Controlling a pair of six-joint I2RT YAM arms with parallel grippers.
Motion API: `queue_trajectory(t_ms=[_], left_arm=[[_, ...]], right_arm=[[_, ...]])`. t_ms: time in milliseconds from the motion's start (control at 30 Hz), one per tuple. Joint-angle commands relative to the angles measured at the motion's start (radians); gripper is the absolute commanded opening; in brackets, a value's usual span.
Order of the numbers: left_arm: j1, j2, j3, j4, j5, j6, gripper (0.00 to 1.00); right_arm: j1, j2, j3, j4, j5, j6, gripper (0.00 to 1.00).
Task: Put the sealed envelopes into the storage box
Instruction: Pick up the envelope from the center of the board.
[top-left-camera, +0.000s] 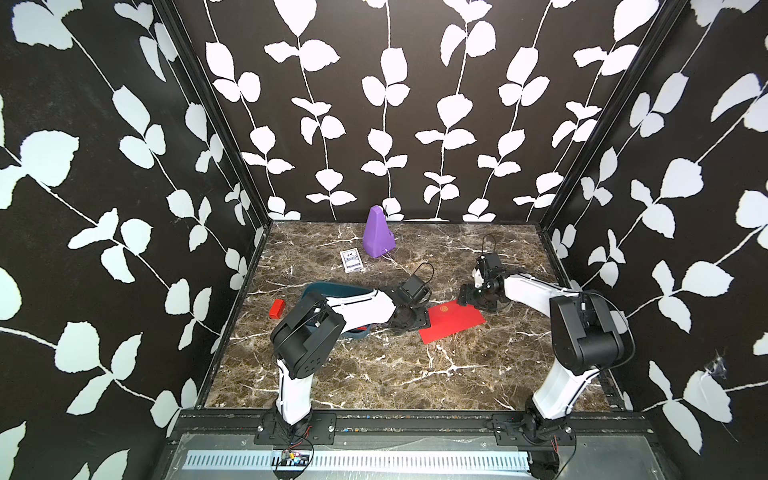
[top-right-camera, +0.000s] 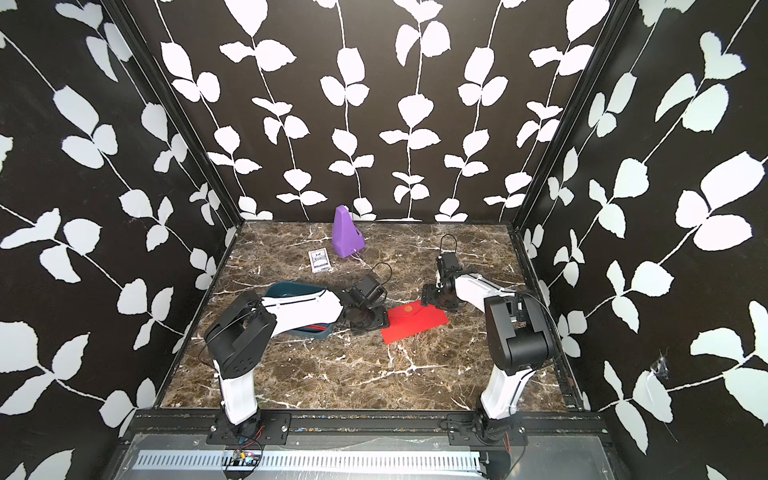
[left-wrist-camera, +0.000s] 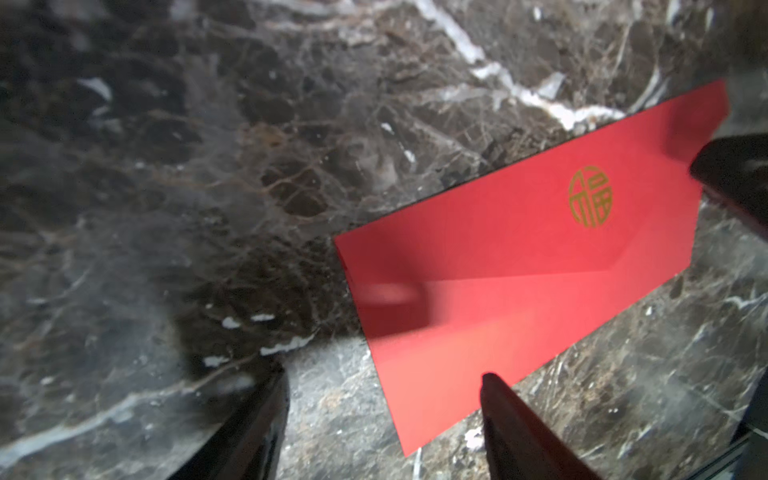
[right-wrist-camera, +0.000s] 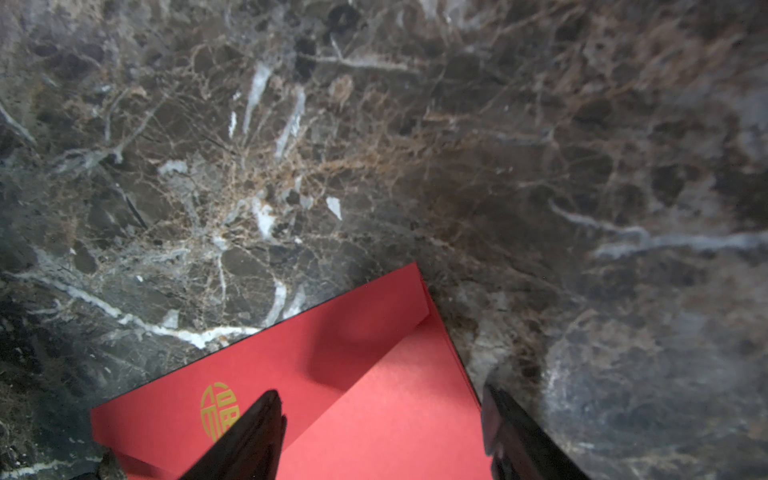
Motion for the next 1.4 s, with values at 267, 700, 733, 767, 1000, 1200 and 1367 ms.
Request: queue_trajectory(t_ms=[267,700,733,767,1000,1200,1367], left_arm=[[-0.016,0.056,-0.056,0.042,0.020,-0.104,0.86],[-0.016,0.072,-0.105,0.134,0.044,-0.129,0.90],[-0.016,0.074,-0.105,0.137,0.047,-0.127,0.90],[-0.015,0.077,-0.105,0.140,0.050,-0.125,0.90],[-0.015,0.099,-0.111,0.208,0.079,-0.120,0.90],[-0.015,0.109,-0.113,0.227,0.080,-0.114,0.90],[-0.013,0.123,-0.105,0.227,0.084,-0.108,0.91]], right_arm=[[0.079,0.039,-0.108,-0.034,-0.126,0.079,0.75],[0.112,0.047,-0.149,-0.007,-0.151,0.082,0.73],[0.115,0.045,-0.152,-0.005,-0.153,0.083,0.73],[0.118,0.045,-0.154,-0.002,-0.156,0.085,0.73],[0.138,0.047,-0.171,0.011,-0.172,0.088,0.72],[0.140,0.045,-0.185,0.014,-0.175,0.090,0.72],[0.141,0.039,-0.206,0.035,-0.190,0.100,0.72]])
